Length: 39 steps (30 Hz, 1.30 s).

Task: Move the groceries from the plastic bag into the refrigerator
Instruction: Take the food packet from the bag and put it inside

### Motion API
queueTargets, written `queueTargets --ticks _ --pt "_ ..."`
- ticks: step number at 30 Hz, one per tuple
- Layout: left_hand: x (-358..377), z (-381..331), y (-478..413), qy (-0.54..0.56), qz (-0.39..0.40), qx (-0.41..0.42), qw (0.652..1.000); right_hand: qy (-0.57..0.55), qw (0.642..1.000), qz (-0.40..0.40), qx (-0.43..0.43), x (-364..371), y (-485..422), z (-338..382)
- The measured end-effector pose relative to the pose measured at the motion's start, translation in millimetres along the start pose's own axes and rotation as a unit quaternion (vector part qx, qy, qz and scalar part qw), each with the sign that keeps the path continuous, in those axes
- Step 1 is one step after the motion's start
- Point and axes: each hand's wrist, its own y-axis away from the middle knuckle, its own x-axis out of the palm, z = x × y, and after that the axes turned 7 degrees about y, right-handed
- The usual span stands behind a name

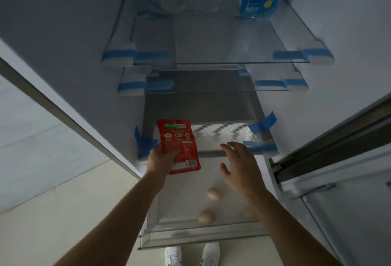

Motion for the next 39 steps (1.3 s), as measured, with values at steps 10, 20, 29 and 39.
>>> queueTargets --ticks 10,20,29,39 --pt "18 -9 -25 -0.131 0.042 0.1 0.985 0.039 0.991 0.126 -0.01 17 -14 -4" --pt "6 30 -17 -0.615 0.111 0.324 0.71 0.058 0.994 0.092 0.002 40 -24 -11" --pt "47 1 -79 -0.681 0.123 0.301 0.656 0.066 0.994 0.092 0.004 44 -22 -10" --pt "67 -9 -111 -0.685 0.124 0.338 0.633 0.064 0.993 0.098 -0.003 42 -21 -11"
